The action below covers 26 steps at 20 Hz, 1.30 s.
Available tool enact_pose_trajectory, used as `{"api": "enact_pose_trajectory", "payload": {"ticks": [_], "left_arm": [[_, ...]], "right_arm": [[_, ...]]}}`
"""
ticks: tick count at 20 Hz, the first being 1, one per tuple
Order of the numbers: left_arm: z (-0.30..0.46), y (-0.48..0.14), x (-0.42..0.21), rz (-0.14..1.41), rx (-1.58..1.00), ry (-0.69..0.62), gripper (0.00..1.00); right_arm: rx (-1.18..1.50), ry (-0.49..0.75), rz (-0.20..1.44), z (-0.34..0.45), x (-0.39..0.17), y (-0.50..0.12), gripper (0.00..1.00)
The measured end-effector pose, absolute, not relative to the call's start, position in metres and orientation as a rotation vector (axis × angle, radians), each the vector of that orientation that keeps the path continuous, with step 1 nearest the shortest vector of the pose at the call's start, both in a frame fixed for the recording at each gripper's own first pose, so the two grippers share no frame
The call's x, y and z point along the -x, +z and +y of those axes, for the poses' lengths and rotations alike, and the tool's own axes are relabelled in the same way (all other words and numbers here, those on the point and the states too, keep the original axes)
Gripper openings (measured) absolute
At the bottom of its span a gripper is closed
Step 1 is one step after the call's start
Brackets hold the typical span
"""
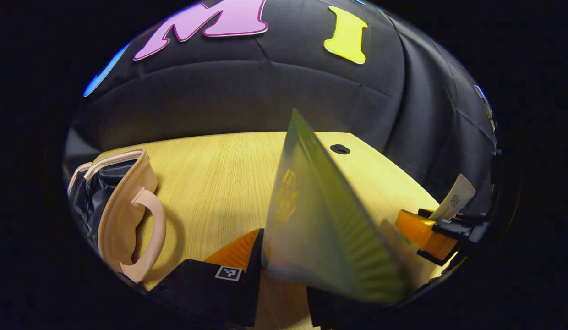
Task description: First open the suitcase, pack the skin care products into it, and then close the suitcase.
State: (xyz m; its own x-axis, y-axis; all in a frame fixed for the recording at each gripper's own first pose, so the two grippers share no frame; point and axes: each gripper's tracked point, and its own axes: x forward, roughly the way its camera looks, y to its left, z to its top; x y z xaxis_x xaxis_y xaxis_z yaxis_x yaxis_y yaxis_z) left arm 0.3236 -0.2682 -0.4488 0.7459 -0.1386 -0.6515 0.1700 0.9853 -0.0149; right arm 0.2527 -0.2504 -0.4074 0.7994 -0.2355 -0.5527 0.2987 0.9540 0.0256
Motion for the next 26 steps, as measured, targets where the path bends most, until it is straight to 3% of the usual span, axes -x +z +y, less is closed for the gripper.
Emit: {"api": "enact_pose_trajectory", "payload": {"ticks": [1, 4, 5, 10, 13, 19, 20, 21, 26], "left_arm": [[-0.267, -0.448, -0.323, 0.71, -0.044, -0.164, 0.53], [-0.266, -0.447, -0.32, 0.71, -0.035, -0.172, 0.53], [-0.263, -0.445, -0.318, 0.705, -0.051, -0.175, 0.53], [-0.262, -0.398, -0.296, 0.606, 0.021, -0.217, 0.5], [-0.237, -0.357, -0.281, 0.577, 0.027, -0.205, 0.5], [-0.108, -0.267, -0.247, 0.541, 0.012, -0.075, 0.5], [-0.079, -0.261, -0.245, 0.55, 0.008, -0.044, 0.5], [-0.05, -0.263, -0.246, 0.578, -0.014, -0.012, 0.43], [0.045, -0.315, -0.258, 0.835, -0.099, 0.042, 0.47]], "right_arm": [[-0.098, -0.289, 0.586, -0.251, -0.251, -0.41, 0.56], [-0.069, -0.252, 0.599, -0.244, -0.246, -0.409, 0.31], [-0.051, -0.229, 0.602, -0.239, -0.242, -0.407, 0.3], [0.02, -0.184, 0.493, -0.22, -0.225, -0.346, 0.3], [-0.022, -0.156, 0.508, -0.196, -0.202, -0.313, 0.3], [0.008, 0.007, 0.492, -0.12, -0.172, -0.241, 0.3], [-0.004, 0.038, 0.489, -0.103, -0.169, -0.229, 0.3], [-0.01, 0.062, 0.485, -0.085, -0.168, -0.219, 0.3], [-0.017, 0.173, 0.464, -0.004, -0.164, -0.188, 0.3]]}}
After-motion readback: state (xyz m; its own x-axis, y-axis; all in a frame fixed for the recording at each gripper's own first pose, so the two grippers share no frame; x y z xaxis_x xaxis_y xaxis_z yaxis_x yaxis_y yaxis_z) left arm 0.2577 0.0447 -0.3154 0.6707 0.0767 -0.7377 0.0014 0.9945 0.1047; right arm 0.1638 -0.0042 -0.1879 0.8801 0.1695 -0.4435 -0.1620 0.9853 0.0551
